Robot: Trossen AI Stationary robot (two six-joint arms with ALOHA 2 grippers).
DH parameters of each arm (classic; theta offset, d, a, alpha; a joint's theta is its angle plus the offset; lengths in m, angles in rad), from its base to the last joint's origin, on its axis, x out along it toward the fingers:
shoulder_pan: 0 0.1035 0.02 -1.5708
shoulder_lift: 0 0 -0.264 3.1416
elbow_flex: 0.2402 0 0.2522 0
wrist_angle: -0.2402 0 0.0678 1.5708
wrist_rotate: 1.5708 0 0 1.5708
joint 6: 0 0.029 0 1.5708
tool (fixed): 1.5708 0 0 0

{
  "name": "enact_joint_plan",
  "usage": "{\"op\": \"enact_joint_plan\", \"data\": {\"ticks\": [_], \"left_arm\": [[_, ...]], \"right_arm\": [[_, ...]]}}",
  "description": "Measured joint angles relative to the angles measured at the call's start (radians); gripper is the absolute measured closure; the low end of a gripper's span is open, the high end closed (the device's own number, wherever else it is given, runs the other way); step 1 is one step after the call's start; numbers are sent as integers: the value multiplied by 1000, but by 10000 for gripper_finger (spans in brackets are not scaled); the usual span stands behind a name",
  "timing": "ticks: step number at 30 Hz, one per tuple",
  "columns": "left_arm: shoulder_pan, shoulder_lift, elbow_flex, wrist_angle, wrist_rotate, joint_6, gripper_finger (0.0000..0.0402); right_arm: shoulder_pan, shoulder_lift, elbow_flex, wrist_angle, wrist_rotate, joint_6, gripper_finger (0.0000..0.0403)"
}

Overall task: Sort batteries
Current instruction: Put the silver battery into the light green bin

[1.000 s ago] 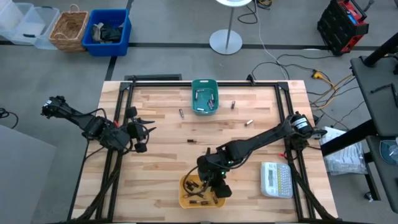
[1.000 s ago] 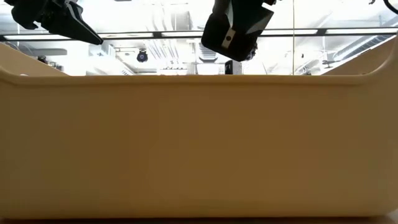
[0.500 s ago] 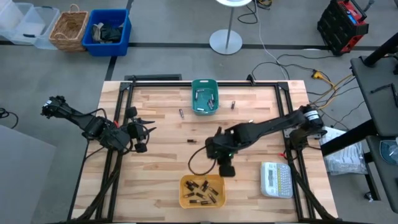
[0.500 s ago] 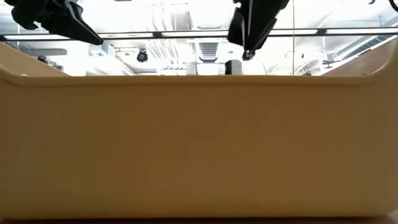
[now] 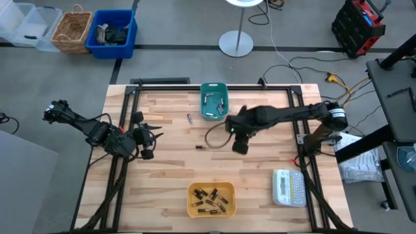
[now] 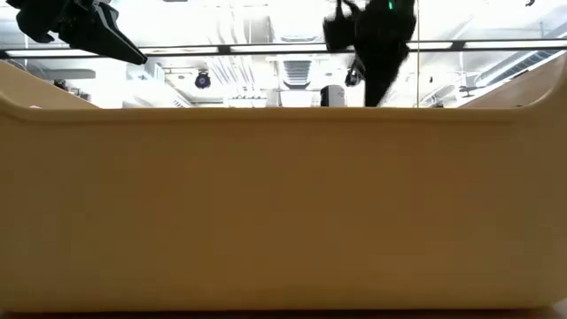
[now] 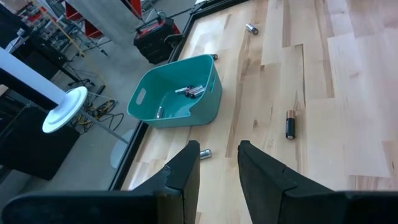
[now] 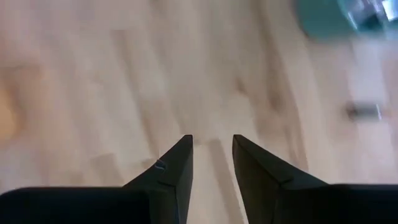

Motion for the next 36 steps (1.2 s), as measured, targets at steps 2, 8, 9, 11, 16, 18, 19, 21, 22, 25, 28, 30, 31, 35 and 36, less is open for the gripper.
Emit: {"op": "enact_joint_plan", "data": {"ticks": [2,8,9,11,16,18,19,21,22,25,28,30,31,35,36], "left_arm": [[0,0,0,0,0,0,312],[0,0,0,0,0,0,312],[0,0,0,0,0,0,312],[0,0,0,0,0,0,312],[0,0,0,0,0,0,312],[0,0,0,0,0,0,312],[0,0,0,0,0,0,312],[0,0,0,0,0,0,312],[0,0,0,0,0,0,312],[0,0,0,0,0,0,312],[0,0,0,0,0,0,312],[0,0,0,0,0,0,312],[0,0,0,0,0,0,312],[0,0,0,0,0,0,312],[0,0,0,0,0,0,312]], "right_arm": [[-49,-24,-54,-4,3,55,298],[-207,-89,-233,3,4,281,302],[-229,-99,-264,3,4,299,300],[-270,-121,-321,16,5,322,292],[-347,-167,-452,58,4,350,248],[-361,-177,-489,85,3,356,226],[-367,-179,-506,101,3,359,215],[-369,-180,-533,133,2,362,195],[-369,-180,-542,156,2,362,185],[-370,-180,-572,220,2,362,158],[-374,-180,-591,260,1,367,135],[-380,-178,-599,262,0,374,122],[-382,-176,-602,265,1,375,117],[-395,-174,-612,285,16,376,101],[-398,-174,-612,293,18,373,98]]}}
